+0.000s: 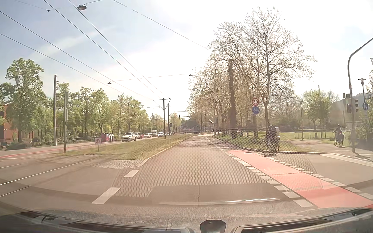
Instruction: Follow the waypoints while adhering to traffic rules and regulations
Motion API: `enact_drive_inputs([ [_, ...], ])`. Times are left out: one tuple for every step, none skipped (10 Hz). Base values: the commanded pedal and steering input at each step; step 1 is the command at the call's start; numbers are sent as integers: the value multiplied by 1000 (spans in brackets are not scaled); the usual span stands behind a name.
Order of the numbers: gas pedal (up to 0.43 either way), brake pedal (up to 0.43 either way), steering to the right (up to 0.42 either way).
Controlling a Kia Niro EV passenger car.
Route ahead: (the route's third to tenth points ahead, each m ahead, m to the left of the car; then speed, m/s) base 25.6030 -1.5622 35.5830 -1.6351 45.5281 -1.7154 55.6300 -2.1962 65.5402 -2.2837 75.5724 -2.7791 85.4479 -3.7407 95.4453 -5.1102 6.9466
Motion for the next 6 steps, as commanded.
enact_drive_inputs([
  [39,0,-3],
  [39,0,-2],
  [39,0,-2],
  [39,0,-2],
  [39,0,-2],
  [39,0,-2],
])
